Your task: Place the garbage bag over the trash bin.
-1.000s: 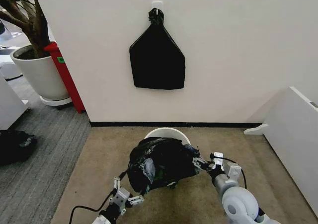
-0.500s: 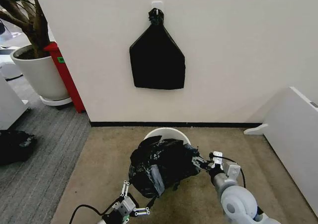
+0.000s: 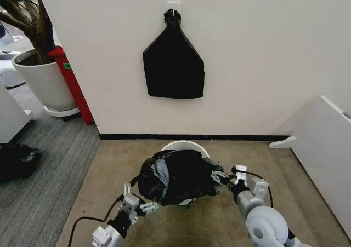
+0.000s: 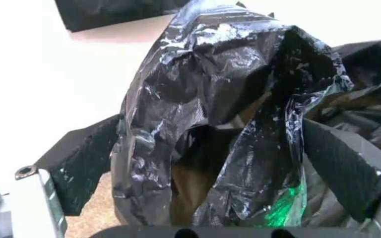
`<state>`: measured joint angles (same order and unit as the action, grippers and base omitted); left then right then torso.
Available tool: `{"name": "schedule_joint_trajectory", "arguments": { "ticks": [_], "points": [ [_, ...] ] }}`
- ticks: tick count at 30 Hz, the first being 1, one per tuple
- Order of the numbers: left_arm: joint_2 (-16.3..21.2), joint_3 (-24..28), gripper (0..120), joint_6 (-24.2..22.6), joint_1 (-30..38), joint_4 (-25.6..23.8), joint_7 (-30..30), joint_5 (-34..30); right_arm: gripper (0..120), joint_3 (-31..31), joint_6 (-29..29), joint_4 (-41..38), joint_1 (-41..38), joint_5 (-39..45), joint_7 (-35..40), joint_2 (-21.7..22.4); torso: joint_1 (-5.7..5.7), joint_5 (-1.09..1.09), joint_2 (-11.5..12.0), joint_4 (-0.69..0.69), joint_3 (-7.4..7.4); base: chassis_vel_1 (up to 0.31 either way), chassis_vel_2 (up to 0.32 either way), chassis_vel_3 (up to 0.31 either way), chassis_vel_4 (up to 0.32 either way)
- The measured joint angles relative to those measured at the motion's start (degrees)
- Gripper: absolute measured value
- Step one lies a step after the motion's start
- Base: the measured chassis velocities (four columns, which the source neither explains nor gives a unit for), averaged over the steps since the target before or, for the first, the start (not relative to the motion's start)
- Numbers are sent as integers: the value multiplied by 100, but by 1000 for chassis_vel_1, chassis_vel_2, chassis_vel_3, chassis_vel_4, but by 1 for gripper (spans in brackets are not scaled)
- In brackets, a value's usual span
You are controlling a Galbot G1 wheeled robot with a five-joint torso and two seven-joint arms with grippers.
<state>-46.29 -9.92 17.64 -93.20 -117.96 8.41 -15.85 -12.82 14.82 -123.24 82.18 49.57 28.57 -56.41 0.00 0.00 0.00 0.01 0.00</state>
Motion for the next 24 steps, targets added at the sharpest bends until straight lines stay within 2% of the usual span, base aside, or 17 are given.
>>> {"name": "schedule_joint_trajectory", "arguments": {
  "ticks": [5,10,14,24],
  "points": [
    [-38,-7,100,-30,4,77,63,-8,100,-4,-10,-119,97,48,-35,27,0,1,0,0,0,0,0,0,0],
    [-179,-9,100,-178,-62,77,342,-237,100,99,-151,333,-6,-41,-220,-69,0,-2,0,-1,0,0,0,0,0],
    [-363,13,100,-484,-2,34,800,-721,100,109,-208,459,-243,422,-227,-195,0,0,0,-2,0,0,0,0,0],
    [-371,-5,100,-620,204,123,952,-882,100,-153,-85,-29,-365,1612,93,13,0,-1,0,-1,0,0,0,0,0]
  ]
}}
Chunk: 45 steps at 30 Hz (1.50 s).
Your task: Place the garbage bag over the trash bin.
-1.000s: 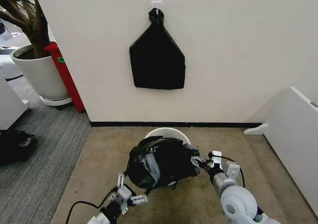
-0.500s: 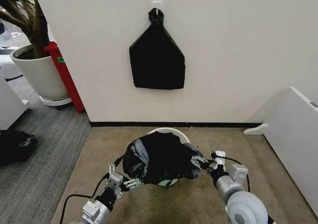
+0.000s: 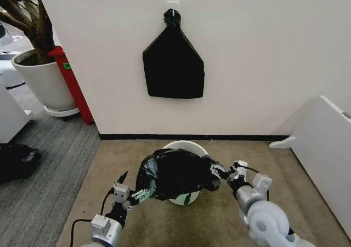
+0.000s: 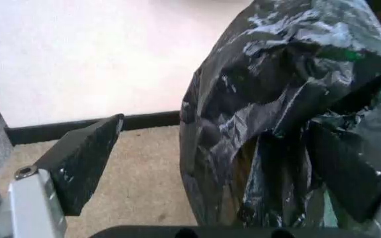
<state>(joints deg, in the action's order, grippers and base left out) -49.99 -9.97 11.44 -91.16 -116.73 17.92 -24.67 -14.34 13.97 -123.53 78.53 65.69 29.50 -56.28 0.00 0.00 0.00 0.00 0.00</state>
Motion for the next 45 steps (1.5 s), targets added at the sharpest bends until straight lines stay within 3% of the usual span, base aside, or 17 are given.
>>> {"name": "schedule_joint_trajectory", "arguments": {
  "ticks": [6,13,23,26,31,39,45],
  "points": [
    [16,-13,100,-37,63,118,-18,54,100,-410,187,-277,-160,1694,325,41,0,1,0,0,0,0,0,0,0],
    [49,-96,100,-41,44,247,-62,143,100,-910,532,-196,-346,2934,602,-25,0,0,0,-1,0,0,0,0,0],
    [96,-157,100,-64,143,444,-115,145,100,-992,592,-52,-418,2706,548,-16,0,0,0,0,0,0,0,0,0],
    [125,-139,100,-24,138,422,-212,264,100,-722,577,-155,-329,1624,332,4,0,1,0,-1,0,0,0,0,0],
    [136,-94,100,-58,129,378,-234,280,100,-579,575,-215,-213,1069,55,25,0,-1,0,0,0,0,0,0,0],
    [160,-81,100,-93,199,434,-237,278,100,-585,718,-404,-152,1241,187,-52,0,1,0,-1,0,0,0,0,0],
    [206,-102,100,-120,258,525,-275,247,100,-730,725,-206,54,730,-54,-15,0,1,0,1,0,0,0,0,0]
  ]
}}
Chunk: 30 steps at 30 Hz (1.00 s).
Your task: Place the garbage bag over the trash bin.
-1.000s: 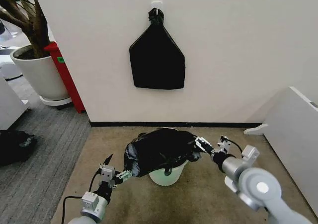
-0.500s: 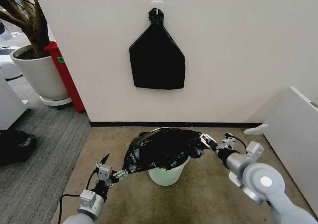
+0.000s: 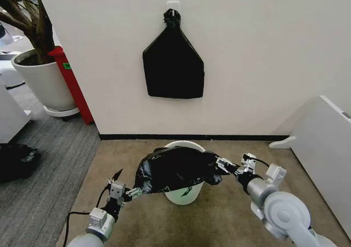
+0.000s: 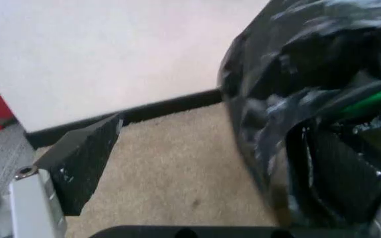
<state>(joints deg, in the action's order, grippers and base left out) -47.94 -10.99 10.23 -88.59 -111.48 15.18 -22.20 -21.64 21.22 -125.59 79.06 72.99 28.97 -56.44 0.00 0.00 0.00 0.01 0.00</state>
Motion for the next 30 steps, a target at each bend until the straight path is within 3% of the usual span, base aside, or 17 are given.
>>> {"name": "schedule_joint_trajectory", "arguments": {
  "ticks": [6,19,27,30],
  "points": [
    [-10,-148,100,-16,88,369,-222,36,100,-335,-27,-63,2,770,133,98,0,-1,0,-1,0,0,0,0,0],
    [-49,-204,100,-20,51,487,-279,132,100,-779,131,-75,-185,2229,735,128,0,0,0,-1,0,0,0,0,0],
    [-51,-231,100,-41,51,474,-308,142,100,-821,175,-13,-225,2089,718,180,0,0,0,-1,0,0,0,0,0],
    [-39,-205,100,-48,0,274,-308,180,100,-657,193,-119,-204,1402,490,202,0,-1,0,-1,0,0,0,0,0]
  ]
}}
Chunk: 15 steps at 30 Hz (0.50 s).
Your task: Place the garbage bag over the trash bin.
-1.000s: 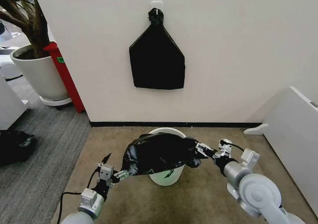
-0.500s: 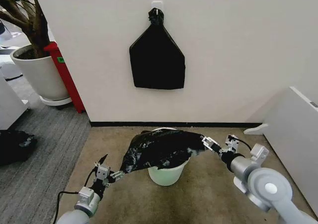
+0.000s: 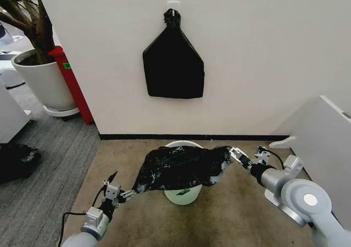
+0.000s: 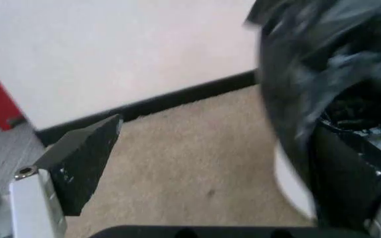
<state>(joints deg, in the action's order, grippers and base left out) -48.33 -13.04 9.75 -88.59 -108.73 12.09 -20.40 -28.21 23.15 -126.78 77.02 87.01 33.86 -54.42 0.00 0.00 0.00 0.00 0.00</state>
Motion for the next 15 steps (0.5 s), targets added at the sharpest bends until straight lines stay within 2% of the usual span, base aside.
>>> {"name": "schedule_joint_trajectory", "arguments": {
  "ticks": [3,4,7,9,12,14,15],
  "points": [
    [21,73,100,-58,-97,-249,-4,27,100,188,4,-38,111,-1009,-461,53,0,0,0,0,0,0,0,0,0],
    [21,73,100,-58,-97,-249,-4,27,100,188,4,-38,111,-1009,-461,53,0,0,0,0,0,0,0,0,0],
    [58,118,100,-76,-208,-433,-71,142,100,312,-81,229,252,-2457,-1175,171,0,0,0,0,0,0,0,0,0],
    [93,120,100,-67,-275,-495,-124,221,100,317,-151,464,286,-3010,-1546,230,0,0,0,0,0,0,0,0,0],
    [135,115,100,-37,-326,-555,-185,321,100,279,-194,592,304,-3185,-1696,266,0,-1,0,0,0,0,0,0,0],
    [174,101,100,7,-356,-609,-217,390,100,183,-155,530,313,-2823,-1594,273,0,-1,0,1,0,0,0,0,0],
    [199,91,100,36,-373,-635,-244,413,100,131,-70,396,301,-2331,-1356,263,0,0,0,1,0,0,0,0,0]
  ]
}}
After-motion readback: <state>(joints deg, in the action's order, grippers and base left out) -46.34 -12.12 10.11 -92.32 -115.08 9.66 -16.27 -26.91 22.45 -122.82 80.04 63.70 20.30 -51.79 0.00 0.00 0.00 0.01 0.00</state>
